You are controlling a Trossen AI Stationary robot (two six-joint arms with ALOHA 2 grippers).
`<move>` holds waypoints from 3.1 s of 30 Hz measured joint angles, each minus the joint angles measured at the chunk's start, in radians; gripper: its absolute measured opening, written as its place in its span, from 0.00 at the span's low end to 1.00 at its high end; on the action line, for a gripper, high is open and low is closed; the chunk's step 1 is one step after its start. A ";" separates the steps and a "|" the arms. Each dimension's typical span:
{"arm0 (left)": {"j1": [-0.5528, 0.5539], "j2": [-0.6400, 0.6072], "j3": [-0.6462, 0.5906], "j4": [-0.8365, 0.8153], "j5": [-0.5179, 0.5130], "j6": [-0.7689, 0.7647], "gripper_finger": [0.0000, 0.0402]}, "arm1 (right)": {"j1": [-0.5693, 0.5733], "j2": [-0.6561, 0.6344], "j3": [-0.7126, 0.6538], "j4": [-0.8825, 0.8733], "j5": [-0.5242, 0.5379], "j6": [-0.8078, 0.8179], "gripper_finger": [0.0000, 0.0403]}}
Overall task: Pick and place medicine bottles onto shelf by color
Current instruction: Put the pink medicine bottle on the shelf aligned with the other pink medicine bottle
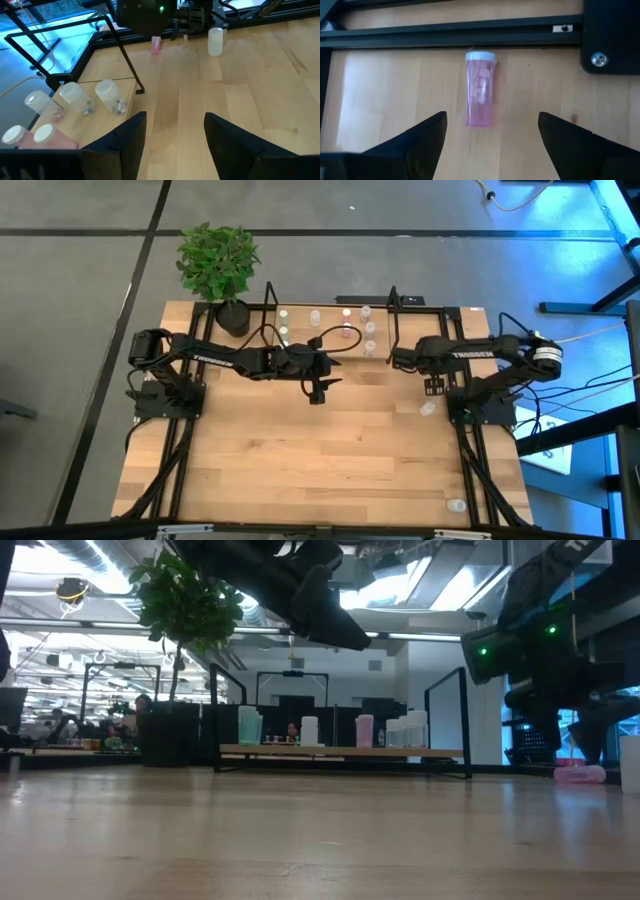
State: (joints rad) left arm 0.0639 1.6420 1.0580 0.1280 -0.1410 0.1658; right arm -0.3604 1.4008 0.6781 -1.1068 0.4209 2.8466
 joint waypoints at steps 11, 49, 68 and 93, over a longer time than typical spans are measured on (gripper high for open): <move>0.000 0.000 0.000 0.000 0.000 0.000 0.48 | -0.037 0.100 0.000 0.028 0.012 0.007 0.78; 0.000 0.000 0.000 0.000 -0.036 0.000 0.48 | -0.075 0.273 -0.002 0.120 0.000 -0.184 0.34; 0.000 0.000 0.000 0.000 -0.035 0.000 0.48 | -0.003 0.274 0.004 0.129 -0.009 -0.342 0.29; 0.000 0.000 0.000 0.000 -0.035 0.000 0.48 | 0.235 0.274 0.234 -0.095 -0.107 -0.309 0.28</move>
State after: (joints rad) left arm 0.0643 1.6421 1.0580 0.1280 -0.1761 0.1654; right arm -0.1255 1.6749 0.9117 -1.2015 0.3134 2.5378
